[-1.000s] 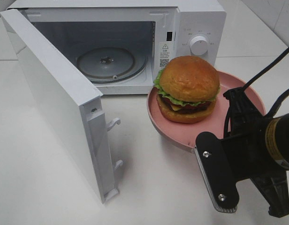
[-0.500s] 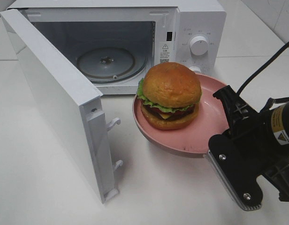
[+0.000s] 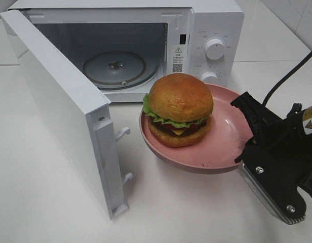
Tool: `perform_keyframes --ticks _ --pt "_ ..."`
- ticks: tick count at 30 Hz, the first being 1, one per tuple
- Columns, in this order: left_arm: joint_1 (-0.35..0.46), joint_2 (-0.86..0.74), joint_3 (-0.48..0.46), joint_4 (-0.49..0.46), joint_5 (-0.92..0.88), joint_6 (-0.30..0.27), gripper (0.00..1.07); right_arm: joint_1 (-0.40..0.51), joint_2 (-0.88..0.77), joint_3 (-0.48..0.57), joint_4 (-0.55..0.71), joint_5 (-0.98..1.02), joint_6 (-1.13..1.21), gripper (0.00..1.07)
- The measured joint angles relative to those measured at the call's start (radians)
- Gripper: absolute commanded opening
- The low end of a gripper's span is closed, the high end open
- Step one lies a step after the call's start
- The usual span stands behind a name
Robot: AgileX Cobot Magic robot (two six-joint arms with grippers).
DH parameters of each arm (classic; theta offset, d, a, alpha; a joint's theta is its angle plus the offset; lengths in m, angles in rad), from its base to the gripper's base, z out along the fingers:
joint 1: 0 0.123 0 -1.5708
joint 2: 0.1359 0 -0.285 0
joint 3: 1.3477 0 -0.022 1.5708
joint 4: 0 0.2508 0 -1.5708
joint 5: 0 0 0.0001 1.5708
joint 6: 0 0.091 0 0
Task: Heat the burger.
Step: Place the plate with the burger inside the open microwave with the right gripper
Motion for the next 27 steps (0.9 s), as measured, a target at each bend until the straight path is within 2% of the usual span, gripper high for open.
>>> perform_keyframes --ticks 7,15,27 --pt "0.000 0.000 0.000 0.000 0.000 0.000 0.98 0.000 0.000 -0.006 0.001 0.005 -0.004 0.00" --pt "0.000 0.000 0.000 0.000 0.000 0.000 0.98 0.016 0.033 -0.083 0.008 0.017 -0.007 0.00" --pt "0.000 0.000 0.000 0.000 0.000 0.000 0.98 0.037 0.189 -0.227 0.016 0.026 -0.006 0.00"
